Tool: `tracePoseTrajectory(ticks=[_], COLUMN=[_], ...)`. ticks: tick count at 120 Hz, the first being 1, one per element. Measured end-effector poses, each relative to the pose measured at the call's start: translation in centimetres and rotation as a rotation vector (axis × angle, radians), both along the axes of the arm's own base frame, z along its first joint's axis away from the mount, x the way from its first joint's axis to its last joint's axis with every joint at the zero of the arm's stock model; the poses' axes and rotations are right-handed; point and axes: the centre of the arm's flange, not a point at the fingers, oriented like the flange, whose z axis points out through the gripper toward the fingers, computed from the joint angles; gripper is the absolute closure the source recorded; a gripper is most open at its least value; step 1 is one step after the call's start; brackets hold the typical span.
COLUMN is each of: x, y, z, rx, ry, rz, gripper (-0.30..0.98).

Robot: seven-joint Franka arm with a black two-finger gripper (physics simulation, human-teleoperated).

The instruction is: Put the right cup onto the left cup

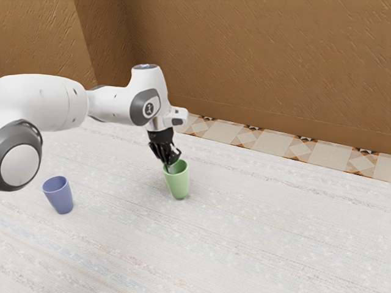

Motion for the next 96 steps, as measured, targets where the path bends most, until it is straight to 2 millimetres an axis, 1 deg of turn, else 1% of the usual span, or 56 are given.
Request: tracePoseTrajectory(ticks=[9, 22, 29, 38, 46, 62, 72, 87, 96], x=[-1.8, -4.7, -6.1, -7.4, -9.0, -11.7, -12.9, -14.9, -15.9], y=[0.2, 1.1, 2.1, 3.2, 4.8, 8.6, 10.9, 14.7, 17.0], z=[2.8, 7.2, 9.0, 11.3, 13.1, 15.3, 16.0, 17.7, 17.9], rx=[-0.004, -0.011, -0.014, -0.013, -0.006, 0.019, 0.031, 0.047, 0.056], ry=[-0.019, -0.053, -0.068, -0.089, -0.103, -0.114, -0.107, -0.102, -0.083], rz=[0.004, 0.018, 0.032, 0.048, 0.071, 0.122, 0.157, 0.216, 0.254], gripper=[0.78, 0.78, 0.78, 0.78, 0.78, 0.78, 0.78, 0.79, 0.79])
